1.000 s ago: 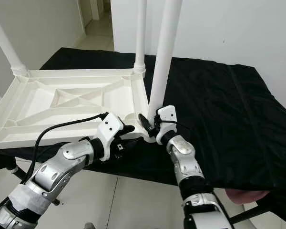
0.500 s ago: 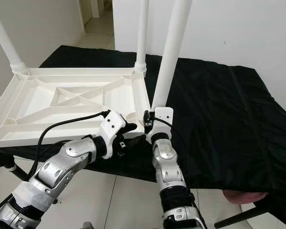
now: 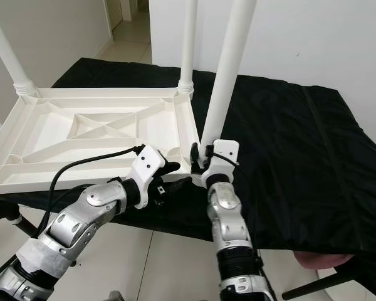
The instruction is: Building children table
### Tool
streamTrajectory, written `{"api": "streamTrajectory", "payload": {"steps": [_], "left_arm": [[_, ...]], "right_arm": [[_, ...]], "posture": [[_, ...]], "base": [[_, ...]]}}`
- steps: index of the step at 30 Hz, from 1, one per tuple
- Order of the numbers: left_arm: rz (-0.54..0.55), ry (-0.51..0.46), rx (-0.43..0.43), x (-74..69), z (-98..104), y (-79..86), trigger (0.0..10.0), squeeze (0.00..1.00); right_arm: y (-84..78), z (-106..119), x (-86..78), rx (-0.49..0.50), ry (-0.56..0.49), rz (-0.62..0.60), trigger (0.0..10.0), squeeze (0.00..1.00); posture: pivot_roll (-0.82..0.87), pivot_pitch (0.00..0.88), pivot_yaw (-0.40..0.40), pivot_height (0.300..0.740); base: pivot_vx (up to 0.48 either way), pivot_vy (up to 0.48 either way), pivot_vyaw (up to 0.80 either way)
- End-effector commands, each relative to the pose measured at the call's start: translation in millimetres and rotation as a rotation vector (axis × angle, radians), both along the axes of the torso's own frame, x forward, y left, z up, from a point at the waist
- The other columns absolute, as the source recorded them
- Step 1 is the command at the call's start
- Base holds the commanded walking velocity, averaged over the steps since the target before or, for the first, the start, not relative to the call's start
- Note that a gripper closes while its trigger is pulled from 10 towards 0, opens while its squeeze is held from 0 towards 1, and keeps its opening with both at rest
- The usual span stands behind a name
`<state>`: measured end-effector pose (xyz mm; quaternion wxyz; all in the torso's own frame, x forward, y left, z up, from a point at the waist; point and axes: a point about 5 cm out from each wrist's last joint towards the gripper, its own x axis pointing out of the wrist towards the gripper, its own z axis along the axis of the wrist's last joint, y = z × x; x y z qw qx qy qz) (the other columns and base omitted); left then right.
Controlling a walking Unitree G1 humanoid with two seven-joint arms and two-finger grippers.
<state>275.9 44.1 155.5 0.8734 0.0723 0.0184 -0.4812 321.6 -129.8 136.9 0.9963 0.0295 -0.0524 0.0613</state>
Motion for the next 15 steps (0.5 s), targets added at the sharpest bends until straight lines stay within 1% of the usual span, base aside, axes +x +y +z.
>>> {"api": "streamTrajectory", "payload": {"steps": [1, 2, 3, 4, 7, 8, 9, 11, 14, 15], "left_arm": [[-0.081, 0.014, 0.004, -4.8, -2, -1.6, 10.0, 0.00], [-0.083, 0.015, 0.004, -5.2, -3, -1.9, 10.0, 0.00], [-0.083, 0.015, 0.004, -5.2, -3, -1.9, 10.0, 0.00], [-0.084, 0.015, 0.004, -5.2, -3, -2.1, 10.0, 0.00], [-0.088, 0.015, 0.006, -4.8, -2, -2.1, 10.0, 0.00], [-0.088, 0.015, 0.006, -4.8, -2, -2.1, 10.0, 0.00], [-0.088, 0.015, 0.006, -4.8, -2, -2.1, 10.0, 0.00], [-0.092, 0.014, 0.007, -4.7, -2, -2.5, 10.0, 0.00], [-0.093, 0.014, 0.007, -4.7, -2, -2.6, 10.0, 0.00], [-0.093, 0.015, 0.009, -4.5, -3, -2.6, 10.0, 0.00]], "right_arm": [[1.8, 2, -1.1, 0.009, -0.018, 0.027, 10.0, 1.00], [0.4, 3, -1.0, -0.017, -0.026, 0.053, 10.0, 1.00], [0.4, 3, -1.0, -0.017, -0.026, 0.053, 10.0, 1.00], [-2.3, 6, -0.8, -0.039, -0.036, 0.114, 10.0, 0.00], [-9.9, 11, 0.2, -0.102, -0.054, 0.255, 10.0, 0.00], [-11.1, 11, 0.5, -0.114, -0.054, 0.280, 10.0, 0.00], [-11.1, 11, 0.5, -0.114, -0.054, 0.280, 10.0, 0.00], [-13.4, 10, 1.3, -0.156, -0.056, 0.362, 10.0, 0.00], [-14.2, 10, 1.6, -0.171, -0.056, 0.391, 10.0, 0.00], [-14.2, 9, 2.2, -0.190, -0.055, 0.428, 10.0, 0.00]], "posture": [[-0.07, 0.000, -0.025, 0.740], [-0.07, 0.000, -0.025, 0.740], [-0.07, 0.000, -0.025, 0.740], [-0.07, 0.000, -0.023, 0.740], [-0.07, 0.000, -0.016, 0.740], [-0.07, 0.000, -0.015, 0.740], [-0.07, 0.000, -0.015, 0.740], [-0.08, 0.000, -0.013, 0.740], [-0.08, 0.000, -0.013, 0.740], [-0.08, 0.000, -0.012, 0.740]], "base": [[0.000, 0.000, 0.00], [0.000, 0.000, 0.00], [0.000, 0.000, 0.00], [0.000, 0.000, 0.00], [0.000, 0.000, 0.00], [0.000, 0.000, 0.00], [0.000, 0.000, 0.00], [0.000, 0.000, 0.00], [0.000, 0.000, 0.00], [0.000, 0.000, 0.00]]}}
